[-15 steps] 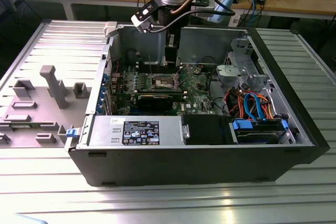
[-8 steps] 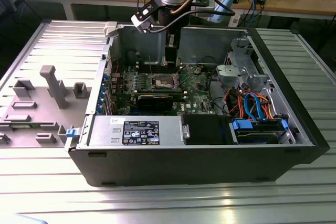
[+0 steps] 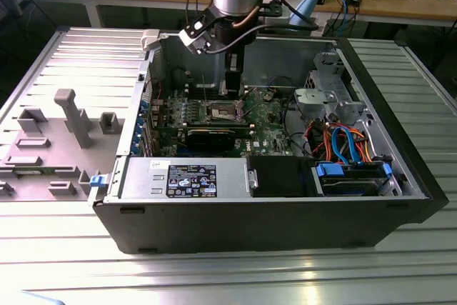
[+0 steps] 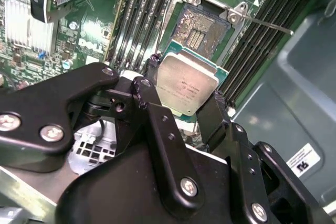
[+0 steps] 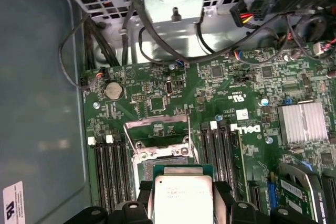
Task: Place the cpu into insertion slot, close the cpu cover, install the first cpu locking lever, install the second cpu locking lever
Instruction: 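Place the cpu into insertion slot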
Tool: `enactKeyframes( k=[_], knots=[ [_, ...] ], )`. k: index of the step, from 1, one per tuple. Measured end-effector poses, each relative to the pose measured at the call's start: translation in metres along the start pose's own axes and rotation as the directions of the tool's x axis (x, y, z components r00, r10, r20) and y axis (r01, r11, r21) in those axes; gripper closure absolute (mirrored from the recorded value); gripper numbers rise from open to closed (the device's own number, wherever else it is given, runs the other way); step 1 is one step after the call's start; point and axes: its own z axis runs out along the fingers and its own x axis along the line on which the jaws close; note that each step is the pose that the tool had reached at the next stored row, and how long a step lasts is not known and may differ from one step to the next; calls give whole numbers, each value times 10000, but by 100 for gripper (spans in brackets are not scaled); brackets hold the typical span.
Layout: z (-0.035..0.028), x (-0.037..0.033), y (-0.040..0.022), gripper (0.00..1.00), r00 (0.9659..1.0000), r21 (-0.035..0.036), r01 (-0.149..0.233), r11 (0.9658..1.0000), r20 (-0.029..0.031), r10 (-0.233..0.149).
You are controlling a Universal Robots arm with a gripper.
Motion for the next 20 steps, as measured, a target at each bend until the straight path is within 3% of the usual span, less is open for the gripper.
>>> enactKeyframes(
  k=[4, 5, 6, 7, 20],
  knots=[
    [22, -5, -13, 46, 9997, 9, 222, 9998, -75, -222],
    [23, -6, -15, 46, 9997, 13, 229, 9997, -114, -229],
    [24, -6, -16, 46, 9995, 25, 225, 9997, -219, -224],
    [25, -6, -16, 46, 9995, 30, 222, 9997, -244, -221],
    [26, -6, -15, 46, 9995, 30, 223, 9997, -245, -223]
  ],
)
